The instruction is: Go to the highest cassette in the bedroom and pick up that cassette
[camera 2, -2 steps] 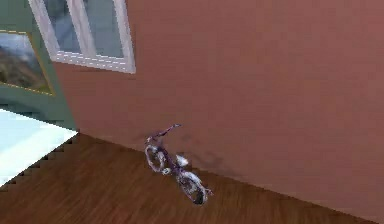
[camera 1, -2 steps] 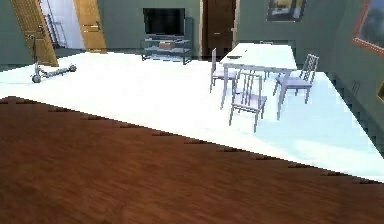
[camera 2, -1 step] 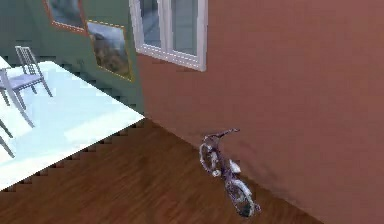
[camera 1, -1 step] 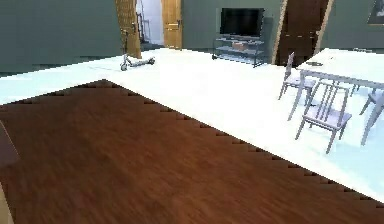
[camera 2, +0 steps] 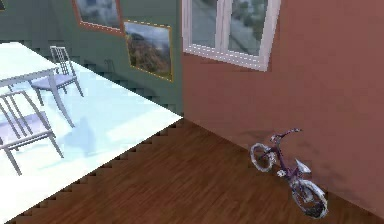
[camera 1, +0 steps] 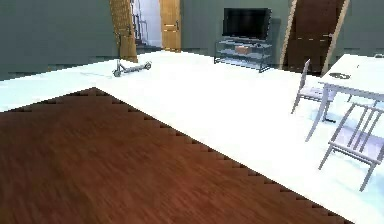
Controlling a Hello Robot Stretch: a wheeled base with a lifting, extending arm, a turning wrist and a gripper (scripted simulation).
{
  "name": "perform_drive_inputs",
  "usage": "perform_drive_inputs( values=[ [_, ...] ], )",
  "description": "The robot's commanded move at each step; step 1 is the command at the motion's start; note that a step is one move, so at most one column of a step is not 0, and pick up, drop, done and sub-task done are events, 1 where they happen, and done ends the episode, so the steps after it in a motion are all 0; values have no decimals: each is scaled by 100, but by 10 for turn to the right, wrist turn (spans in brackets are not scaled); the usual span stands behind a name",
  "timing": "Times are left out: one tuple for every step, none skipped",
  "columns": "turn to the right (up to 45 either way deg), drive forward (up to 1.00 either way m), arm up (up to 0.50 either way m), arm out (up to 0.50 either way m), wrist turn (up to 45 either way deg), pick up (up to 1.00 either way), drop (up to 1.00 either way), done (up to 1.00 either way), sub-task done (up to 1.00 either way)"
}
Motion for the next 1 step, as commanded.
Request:
perform_drive_inputs(
  values=[
    [-30,0,0,0,0,0,0,0,0]
  ],
)
